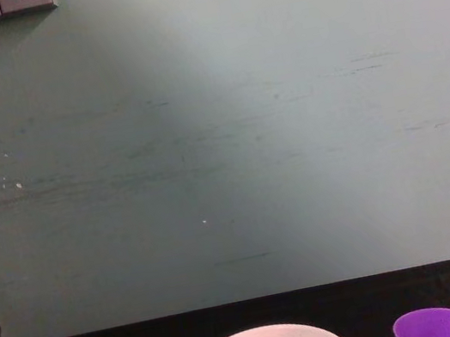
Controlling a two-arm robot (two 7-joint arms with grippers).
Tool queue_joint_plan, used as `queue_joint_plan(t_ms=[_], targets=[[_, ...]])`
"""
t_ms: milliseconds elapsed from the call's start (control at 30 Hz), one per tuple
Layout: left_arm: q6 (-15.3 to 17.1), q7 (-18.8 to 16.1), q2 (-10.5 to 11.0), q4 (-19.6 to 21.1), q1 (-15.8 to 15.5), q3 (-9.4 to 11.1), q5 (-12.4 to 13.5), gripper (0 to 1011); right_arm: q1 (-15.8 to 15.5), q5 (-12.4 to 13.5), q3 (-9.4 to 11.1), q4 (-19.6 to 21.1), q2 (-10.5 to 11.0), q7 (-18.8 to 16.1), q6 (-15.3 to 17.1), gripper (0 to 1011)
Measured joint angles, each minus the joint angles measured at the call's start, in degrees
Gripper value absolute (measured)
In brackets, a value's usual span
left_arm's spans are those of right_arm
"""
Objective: Pick up the cup and pour the mung beans from the cup into the bowl.
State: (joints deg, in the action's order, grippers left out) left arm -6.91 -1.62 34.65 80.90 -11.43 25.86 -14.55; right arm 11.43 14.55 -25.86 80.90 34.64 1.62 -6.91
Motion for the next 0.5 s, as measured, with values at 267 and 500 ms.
queue_joint_plan(t_ms=[267,500], targets=[[0.0,0.0,0.0,0.0,0.0,0.0,0.0,1000,0.0,0.0,0.0,0.0,0.0,0.0,0.0,1004],[0.0,0.0,0.0,0.0,0.0,0.0,0.0,1000,0.0,0.0,0.0,0.0,0.0,0.0,0.0,1004]])
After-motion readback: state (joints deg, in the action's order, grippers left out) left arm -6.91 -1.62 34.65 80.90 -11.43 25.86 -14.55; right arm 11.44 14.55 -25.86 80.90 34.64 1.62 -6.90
